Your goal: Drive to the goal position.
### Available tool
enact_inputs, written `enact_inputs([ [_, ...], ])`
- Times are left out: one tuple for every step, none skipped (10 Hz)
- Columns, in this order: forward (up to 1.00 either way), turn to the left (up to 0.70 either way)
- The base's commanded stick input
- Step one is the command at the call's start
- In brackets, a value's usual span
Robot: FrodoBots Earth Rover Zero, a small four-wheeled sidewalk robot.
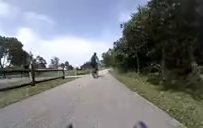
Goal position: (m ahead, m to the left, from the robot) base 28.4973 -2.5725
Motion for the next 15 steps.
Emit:
enact_inputs([
  [0.7,0.0],
  [0.7,0.0],
  [0.7,0.0],
  [0.7,0.0],
  [0.7,0.0],
  [0.7,0.0],
  [0.7,0.0],
  [0.7,0.0],
  [0.7,0.0],
  [0.7,0.0],
  [0.7,0.0],
  [0.7,0.0],
  [0.7,0.0],
  [0.7,0.0],
  [0.7,0.0],
])
